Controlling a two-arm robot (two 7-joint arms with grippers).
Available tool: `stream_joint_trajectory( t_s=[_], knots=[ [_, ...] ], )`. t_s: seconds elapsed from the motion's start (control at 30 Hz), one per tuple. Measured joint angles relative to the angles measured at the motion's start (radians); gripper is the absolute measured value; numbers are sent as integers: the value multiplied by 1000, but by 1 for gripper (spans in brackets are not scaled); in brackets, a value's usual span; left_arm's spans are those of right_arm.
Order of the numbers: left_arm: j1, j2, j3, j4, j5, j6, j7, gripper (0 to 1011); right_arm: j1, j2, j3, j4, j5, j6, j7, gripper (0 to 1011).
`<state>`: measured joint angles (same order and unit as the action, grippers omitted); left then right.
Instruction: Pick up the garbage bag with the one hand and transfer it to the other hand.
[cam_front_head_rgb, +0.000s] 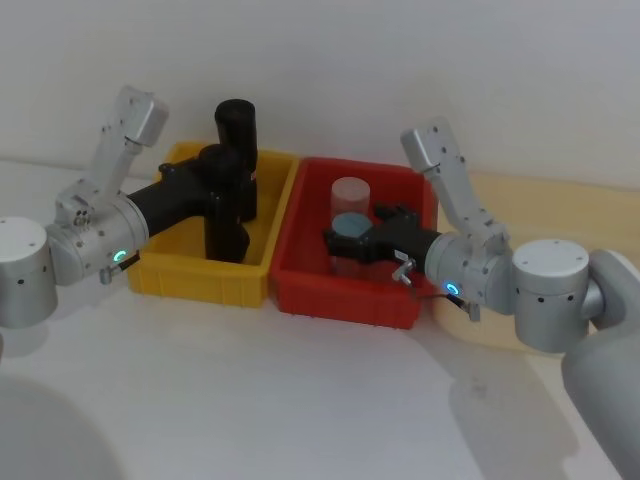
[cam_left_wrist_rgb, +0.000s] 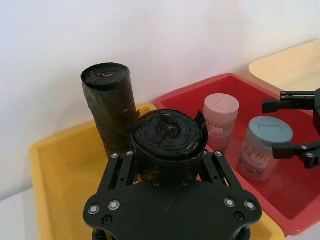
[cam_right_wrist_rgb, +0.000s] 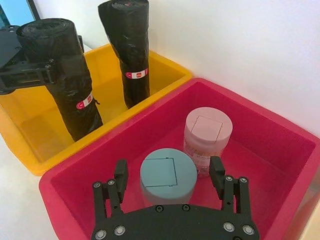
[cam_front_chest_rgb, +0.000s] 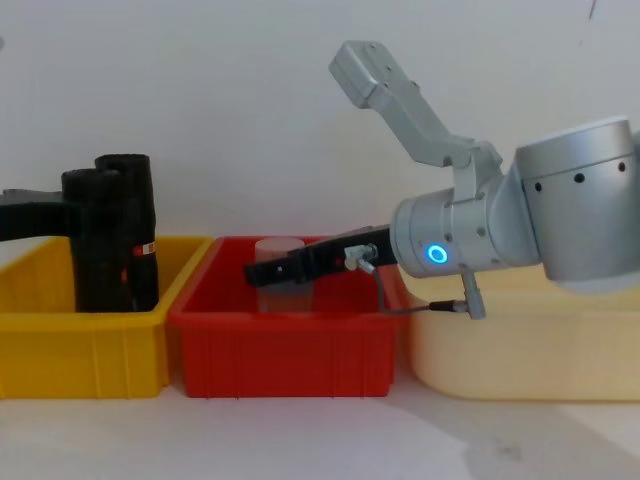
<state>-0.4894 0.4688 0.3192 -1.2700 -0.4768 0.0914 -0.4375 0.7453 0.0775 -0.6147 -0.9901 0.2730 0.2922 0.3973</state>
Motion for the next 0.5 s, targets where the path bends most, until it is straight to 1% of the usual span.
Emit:
stream_joint_trajectory(
  t_s=[0.5],
  knots=[
    [0,0,0,0,0,0,0,503,2,-7,17,25,4,-11,15,1000]
  ],
)
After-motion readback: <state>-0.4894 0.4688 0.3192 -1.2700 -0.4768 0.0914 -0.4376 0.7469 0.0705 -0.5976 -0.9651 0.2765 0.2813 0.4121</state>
